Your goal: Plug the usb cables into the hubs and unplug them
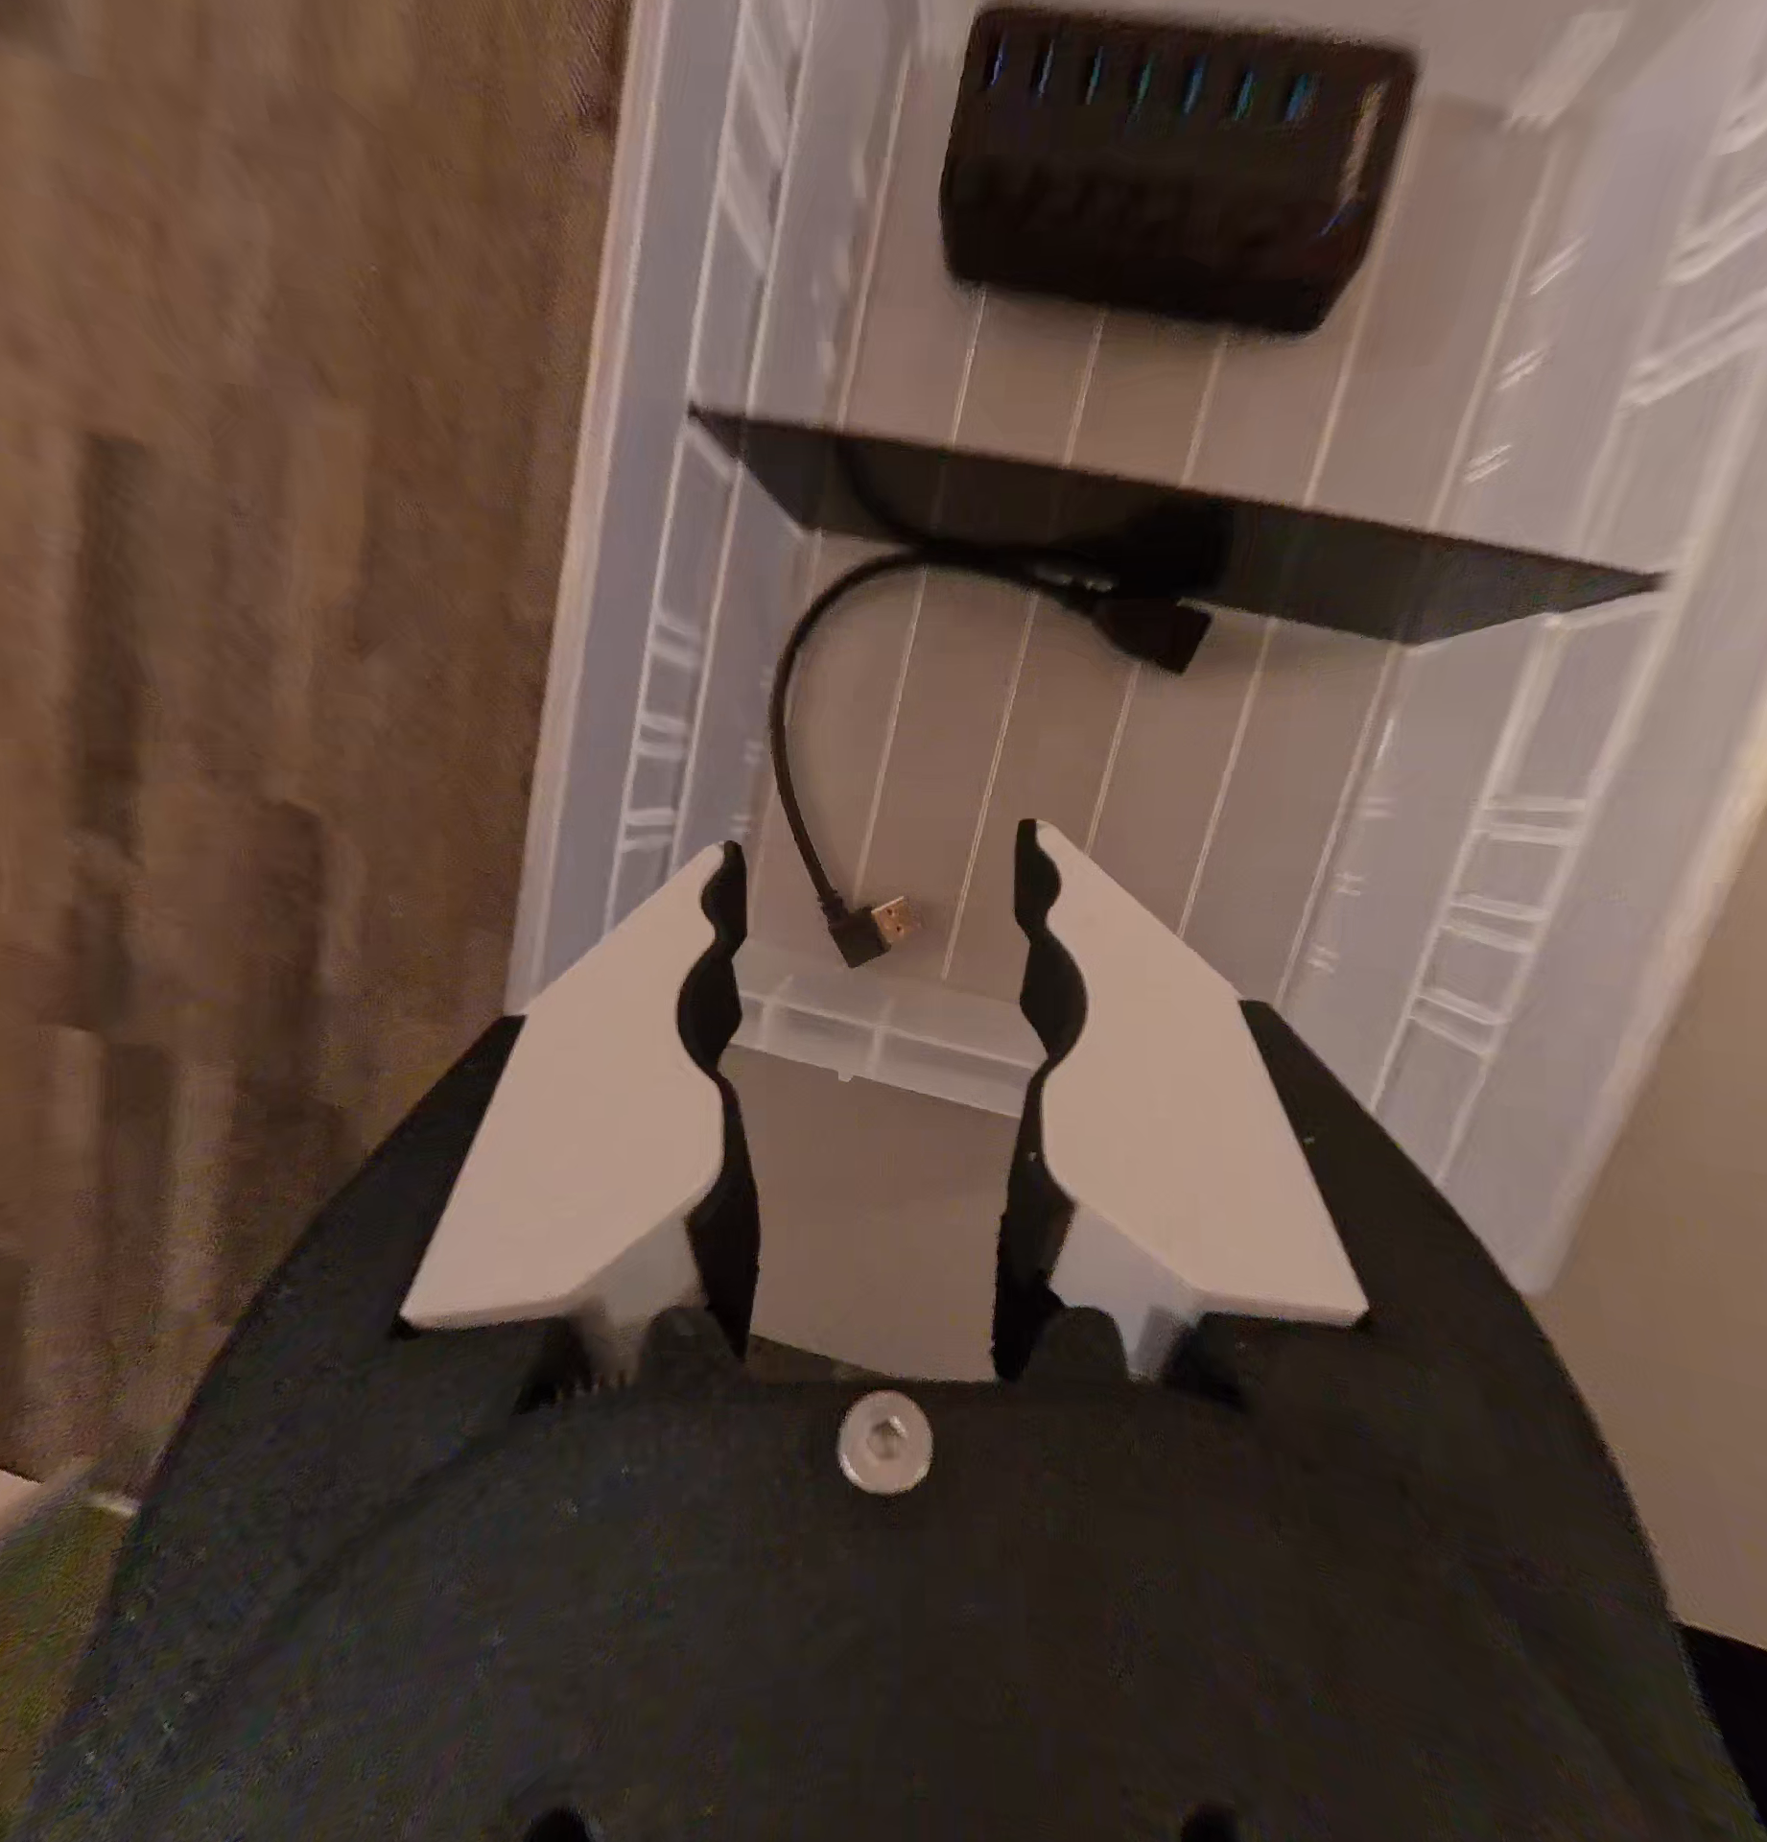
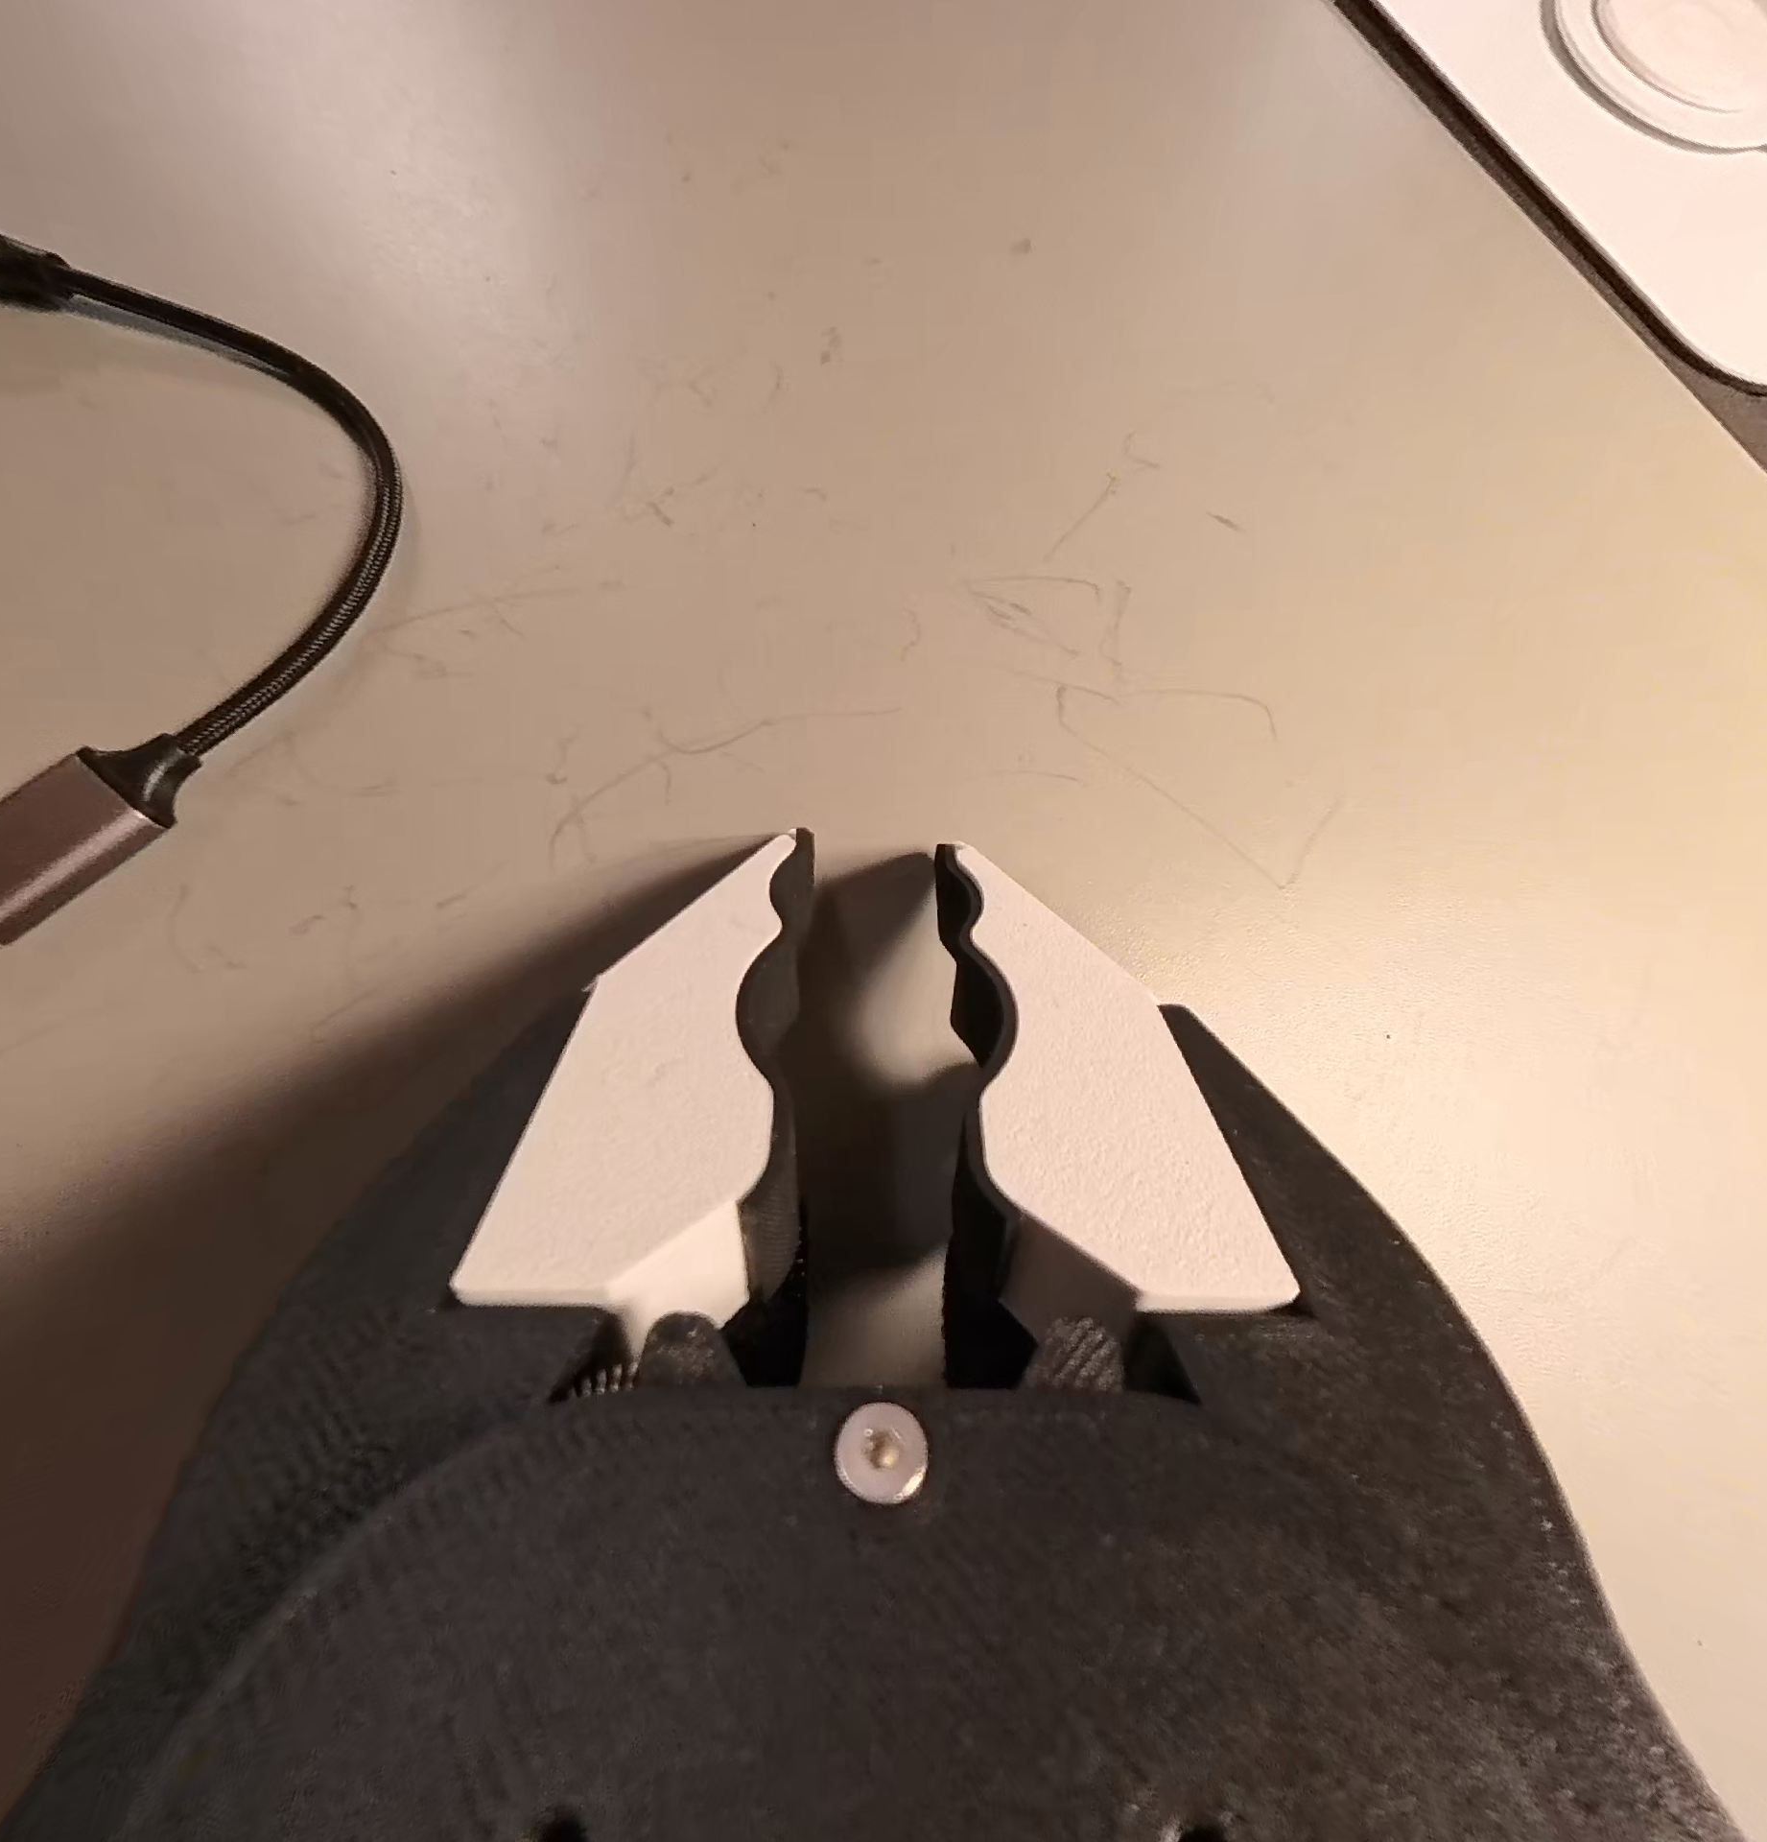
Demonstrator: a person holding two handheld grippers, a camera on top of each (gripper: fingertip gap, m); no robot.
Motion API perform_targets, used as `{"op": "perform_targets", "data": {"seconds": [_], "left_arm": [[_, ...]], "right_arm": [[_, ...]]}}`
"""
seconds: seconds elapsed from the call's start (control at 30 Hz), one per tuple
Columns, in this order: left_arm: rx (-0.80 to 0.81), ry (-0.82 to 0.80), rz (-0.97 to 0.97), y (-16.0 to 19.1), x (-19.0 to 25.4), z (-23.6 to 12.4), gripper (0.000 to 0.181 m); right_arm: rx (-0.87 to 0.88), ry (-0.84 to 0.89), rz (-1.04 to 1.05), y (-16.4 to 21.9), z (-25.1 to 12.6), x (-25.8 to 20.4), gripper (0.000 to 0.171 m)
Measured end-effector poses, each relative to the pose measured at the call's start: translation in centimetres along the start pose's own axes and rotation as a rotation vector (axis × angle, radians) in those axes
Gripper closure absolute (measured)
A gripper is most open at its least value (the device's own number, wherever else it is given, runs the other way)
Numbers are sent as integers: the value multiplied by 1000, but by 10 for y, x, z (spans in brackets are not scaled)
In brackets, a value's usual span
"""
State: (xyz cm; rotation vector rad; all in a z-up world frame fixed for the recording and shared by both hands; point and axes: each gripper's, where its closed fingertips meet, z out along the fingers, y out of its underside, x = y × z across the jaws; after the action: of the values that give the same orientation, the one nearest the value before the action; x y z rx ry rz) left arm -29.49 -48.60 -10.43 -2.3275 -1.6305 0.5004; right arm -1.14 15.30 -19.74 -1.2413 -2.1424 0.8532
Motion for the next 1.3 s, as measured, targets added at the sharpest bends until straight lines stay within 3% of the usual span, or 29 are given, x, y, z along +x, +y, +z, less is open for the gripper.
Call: {"op": "perform_targets", "data": {"seconds": [0.13, 0.33, 0.67, 1.03, 1.23, 1.3], "left_arm": [[-115, 60, -60, 25, -3, 43, 126], [-198, -32, -73, 41, -13, 80, 124], [-230, -146, -4, 41, -22, 83, 130], [-279, 22, -20, 42, -12, 85, 134], [-254, 40, 31, 39, -1, 87, 172], [-231, 49, 37, 37, 2, 87, 172]], "right_arm": [[0, -1, 1, 0, 0, 0, 146], [1, 5, -11, 0, 0, -1, 147], [7, 22, -62, -1, -1, -4, 151], [9, 24, -75, -1, -1, -5, 152], [9, 22, -76, -1, -2, -5, 152], [10, 23, -76, -1, -2, -5, 152]]}}
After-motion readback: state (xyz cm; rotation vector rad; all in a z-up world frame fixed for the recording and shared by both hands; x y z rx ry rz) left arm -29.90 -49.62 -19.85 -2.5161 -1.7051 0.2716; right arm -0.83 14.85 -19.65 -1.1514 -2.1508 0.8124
